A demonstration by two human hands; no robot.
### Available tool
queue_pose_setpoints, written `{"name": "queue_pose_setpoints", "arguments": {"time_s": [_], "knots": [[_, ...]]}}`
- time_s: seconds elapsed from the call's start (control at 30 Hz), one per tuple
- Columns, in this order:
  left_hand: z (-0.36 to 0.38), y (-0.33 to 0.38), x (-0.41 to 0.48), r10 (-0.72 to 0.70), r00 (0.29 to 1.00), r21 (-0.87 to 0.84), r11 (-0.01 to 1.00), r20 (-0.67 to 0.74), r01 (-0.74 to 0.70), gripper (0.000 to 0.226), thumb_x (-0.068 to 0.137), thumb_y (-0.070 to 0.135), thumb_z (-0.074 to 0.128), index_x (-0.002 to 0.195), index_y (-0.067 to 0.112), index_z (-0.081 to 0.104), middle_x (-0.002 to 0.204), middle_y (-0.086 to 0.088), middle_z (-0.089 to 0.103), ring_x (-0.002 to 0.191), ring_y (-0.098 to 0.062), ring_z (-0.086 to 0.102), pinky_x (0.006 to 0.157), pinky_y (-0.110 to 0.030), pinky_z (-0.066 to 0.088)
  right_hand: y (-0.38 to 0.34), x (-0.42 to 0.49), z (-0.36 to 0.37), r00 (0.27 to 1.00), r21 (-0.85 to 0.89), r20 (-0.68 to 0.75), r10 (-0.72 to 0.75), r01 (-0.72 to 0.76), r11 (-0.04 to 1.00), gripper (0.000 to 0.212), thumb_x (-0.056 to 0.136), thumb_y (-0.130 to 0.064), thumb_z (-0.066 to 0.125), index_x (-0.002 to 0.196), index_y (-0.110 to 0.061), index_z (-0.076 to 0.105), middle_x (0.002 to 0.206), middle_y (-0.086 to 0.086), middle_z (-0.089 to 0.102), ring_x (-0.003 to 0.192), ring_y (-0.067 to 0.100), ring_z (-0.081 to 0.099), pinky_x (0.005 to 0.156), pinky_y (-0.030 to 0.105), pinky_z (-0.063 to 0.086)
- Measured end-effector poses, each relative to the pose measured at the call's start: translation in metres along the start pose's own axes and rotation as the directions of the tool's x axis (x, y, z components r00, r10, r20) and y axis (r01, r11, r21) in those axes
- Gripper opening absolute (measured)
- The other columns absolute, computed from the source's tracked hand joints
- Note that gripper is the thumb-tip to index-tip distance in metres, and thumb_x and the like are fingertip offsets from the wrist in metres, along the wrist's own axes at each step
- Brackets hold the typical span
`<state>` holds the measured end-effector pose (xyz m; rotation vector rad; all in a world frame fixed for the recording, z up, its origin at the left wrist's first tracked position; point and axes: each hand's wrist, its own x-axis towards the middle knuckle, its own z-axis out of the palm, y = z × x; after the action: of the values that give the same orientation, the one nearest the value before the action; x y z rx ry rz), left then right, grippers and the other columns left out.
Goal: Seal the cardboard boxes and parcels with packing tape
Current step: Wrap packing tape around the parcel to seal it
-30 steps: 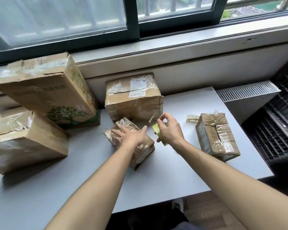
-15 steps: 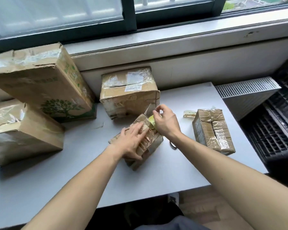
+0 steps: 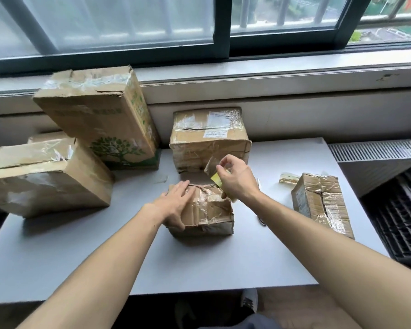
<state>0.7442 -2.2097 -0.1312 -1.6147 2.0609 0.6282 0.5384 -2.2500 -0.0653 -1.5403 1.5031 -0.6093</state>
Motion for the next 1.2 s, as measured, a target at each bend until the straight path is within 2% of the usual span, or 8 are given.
{"name": "queue_pose_setpoints", "arguments": {"time_s": [0.1, 0.2, 0.27, 0.43, 0.57, 0.8, 1.0, 1.2], "knots": [[-0.013, -0.004, -0.006, -0.054, 0.994, -0.258, 0.966, -0.095, 0.028, 0.109, 0.085, 0.046, 0.072, 0.159, 0.022, -0.004, 0.165, 0.000, -0.011, 0.153, -0.020, -0.009, 0.124, -0.048, 0.006, -0.012, 0.000, 0.010, 0.998, -0.049, 0.042, -0.037, 0.039, 0.998, 0.014, 0.099, -0.030, 0.052, 0.091, -0.019, 0.057, 0.081, 0.003, 0.069, 0.048, 0.025, 0.068, 0.046, 0.040, 0.054], [-0.046, -0.006, -0.019, -0.335, 0.866, -0.752, 0.656, -0.370, -0.068, 0.047, 0.105, 0.035, 0.043, 0.148, 0.019, 0.039, 0.146, -0.003, 0.050, 0.137, -0.019, 0.045, 0.114, -0.037, 0.034, -0.026, -0.002, 0.021, 0.996, -0.072, 0.059, -0.060, 0.064, 0.995, 0.014, 0.099, -0.030, 0.053, 0.093, -0.019, 0.060, 0.078, 0.001, 0.070, 0.050, 0.022, 0.069, 0.049, 0.040, 0.057], [-0.066, -0.007, -0.031, -0.395, 0.814, -0.842, 0.504, -0.425, -0.195, 0.037, 0.101, 0.049, 0.048, 0.127, 0.024, 0.057, 0.113, 0.009, 0.066, 0.109, -0.009, 0.062, 0.097, -0.030, 0.048, -0.037, -0.003, 0.030, 0.995, -0.093, 0.064, -0.073, 0.079, 0.993, 0.014, 0.099, -0.030, 0.054, 0.095, -0.018, 0.061, 0.077, -0.003, 0.068, 0.052, 0.017, 0.069, 0.051, 0.035, 0.057], [-0.067, -0.020, -0.046, -0.459, 0.739, -0.782, 0.606, -0.493, -0.146, 0.002, 0.090, 0.024, 0.068, 0.089, 0.022, 0.069, 0.085, 0.009, 0.068, 0.082, -0.011, 0.064, 0.070, -0.022, 0.047, -0.053, -0.005, 0.056, 0.982, -0.106, 0.156, -0.105, 0.122, 0.987, 0.012, 0.098, -0.031, 0.053, 0.093, -0.022, 0.059, 0.076, 0.005, 0.073, 0.049, 0.023, 0.070, 0.058, 0.047, 0.059], [-0.052, -0.038, -0.051, -0.582, 0.674, -0.857, 0.492, -0.455, -0.154, 0.008, 0.089, 0.017, 0.069, 0.082, 0.016, 0.073, 0.074, 0.004, 0.069, 0.068, -0.009, 0.062, 0.065, -0.024, 0.050, -0.054, -0.003, 0.069, 0.977, -0.082, 0.183, -0.108, 0.125, 0.989, 0.033, 0.093, -0.042, 0.064, 0.116, -0.019, 0.057, 0.099, 0.001, 0.068, 0.075, 0.017, 0.070, 0.064, 0.033, 0.055], [-0.015, -0.056, -0.050, -0.669, 0.720, -0.981, 0.167, -0.183, -0.094, 0.025, 0.095, 0.018, 0.066, 0.070, 0.013, 0.065, 0.065, -0.001, 0.062, 0.064, -0.014, 0.054, 0.058, -0.022, 0.045, -0.037, 0.008, 0.057, 0.887, 0.088, 0.433, -0.159, 0.134, 0.987, 0.034, 0.095, -0.031, 0.066, 0.064, -0.020, 0.057, 0.064, 0.001, 0.040, 0.064, 0.018, 0.033, 0.058, 0.033, 0.024], [0.016, -0.072, -0.044, -0.750, 0.646, -0.977, 0.210, -0.143, 0.028, 0.031, 0.095, 0.025, 0.064, 0.068, 0.010, 0.067, 0.071, -0.007, 0.066, 0.070, -0.024, 0.057, 0.069, -0.030, 0.046, -0.039, 0.013, 0.068, 0.929, -0.625, 0.351, -0.118, 0.326, 0.710, 0.046, 0.089, -0.055, 0.061, 0.062, -0.020, 0.050, 0.066, 0.000, 0.056, 0.068, 0.025, 0.053, 0.061, 0.031, 0.038], [0.045, -0.067, -0.032, -0.756, 0.653, -0.986, 0.143, -0.052, 0.087, 0.030, 0.097, 0.022, 0.059, 0.079, -0.001, 0.069, 0.076, -0.006, 0.064, 0.074, -0.027, 0.055, 0.067, -0.027, 0.041, -0.038, 0.011, 0.072, 0.940, -0.650, 0.319, -0.123, 0.312, 0.693, 0.052, 0.091, -0.059, 0.058, 0.060, -0.019, 0.047, 0.069, 0.003, 0.054, 0.074, 0.032, 0.055, 0.062, 0.032, 0.039]]}}
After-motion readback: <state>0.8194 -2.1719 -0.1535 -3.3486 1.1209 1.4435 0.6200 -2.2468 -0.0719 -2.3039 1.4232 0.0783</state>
